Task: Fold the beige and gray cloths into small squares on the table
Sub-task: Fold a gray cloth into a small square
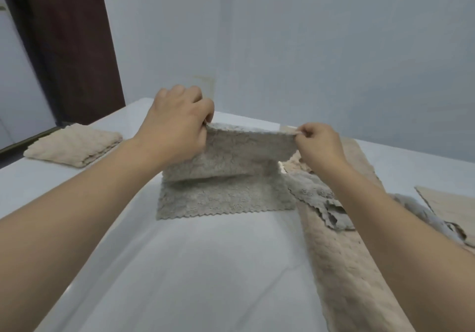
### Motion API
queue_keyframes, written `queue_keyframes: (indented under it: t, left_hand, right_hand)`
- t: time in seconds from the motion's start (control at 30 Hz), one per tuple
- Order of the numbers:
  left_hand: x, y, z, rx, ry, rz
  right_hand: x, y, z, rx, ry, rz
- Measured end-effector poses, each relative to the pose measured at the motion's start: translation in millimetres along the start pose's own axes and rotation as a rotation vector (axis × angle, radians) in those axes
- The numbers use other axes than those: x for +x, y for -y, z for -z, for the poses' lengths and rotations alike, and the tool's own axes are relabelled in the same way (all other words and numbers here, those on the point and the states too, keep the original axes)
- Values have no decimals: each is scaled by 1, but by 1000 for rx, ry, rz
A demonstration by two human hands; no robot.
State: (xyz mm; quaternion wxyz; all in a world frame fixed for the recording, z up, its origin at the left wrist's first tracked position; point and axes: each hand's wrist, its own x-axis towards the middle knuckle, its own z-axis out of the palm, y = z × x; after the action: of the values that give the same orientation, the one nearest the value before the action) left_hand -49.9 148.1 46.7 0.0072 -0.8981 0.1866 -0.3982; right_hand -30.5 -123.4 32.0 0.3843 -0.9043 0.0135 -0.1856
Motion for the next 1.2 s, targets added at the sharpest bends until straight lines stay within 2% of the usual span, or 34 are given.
queue_keyframes:
  t: [0.07, 0.13, 0.2, 0.23, 0.27, 0.3, 0.4, 0.47, 0.5, 0.6, 0.7, 0.77, 0.83, 1.0, 1.2]
  left_hand:
    - [-8, -3, -2, -13, 132, 23]
    - [-15, -7, -10, -126, 407, 134]
    - [-20, -7, -20, -213, 722, 290]
    - [-21, -5, -25, -221, 770, 335]
    - [-19, -3, -29, -207, 736, 371]
    - [-15, 0, -31, -171, 620, 394]
    - [2, 5, -31, -10, 85, 334]
    - [4, 4, -30, 78, -98, 200]
    - [-3, 1, -33, 87, -128, 137]
    - [-58, -19, -56, 16, -40, 94]
    - [-109, -29, -70, -263, 112, 194]
    - [-112, -21, -74, -386, 161, 225]
    - [-106, -15, -73, -394, 171, 189]
    - [-94, -18, -72, -455, 215, 172]
    - [-96, -16, -65, -495, 264, 121]
  right_hand:
    - [-9, -9, 0, -107, 129, -68]
    - [-20, -16, -1, -193, 267, -140]
    - [-26, -16, -3, -116, 377, -243]
    - [-27, -13, -5, 8, 416, -312]
    - [-24, -9, -8, 153, 438, -379]
    - [-19, -4, -10, 290, 437, -428]
    - [4, 8, -18, 661, 348, -465]
    - [11, 9, -26, 762, 282, -440]
    - [9, 5, -31, 714, 254, -419]
    - [-12, -22, -51, 396, 199, -344]
    - [-36, -51, -68, 91, 157, -144]
    - [-44, -56, -75, -52, 78, 0]
    - [-47, -55, -79, -92, 32, 68]
    - [-43, -57, -78, -22, -11, 38]
    - [-47, -57, -77, -151, -35, 129]
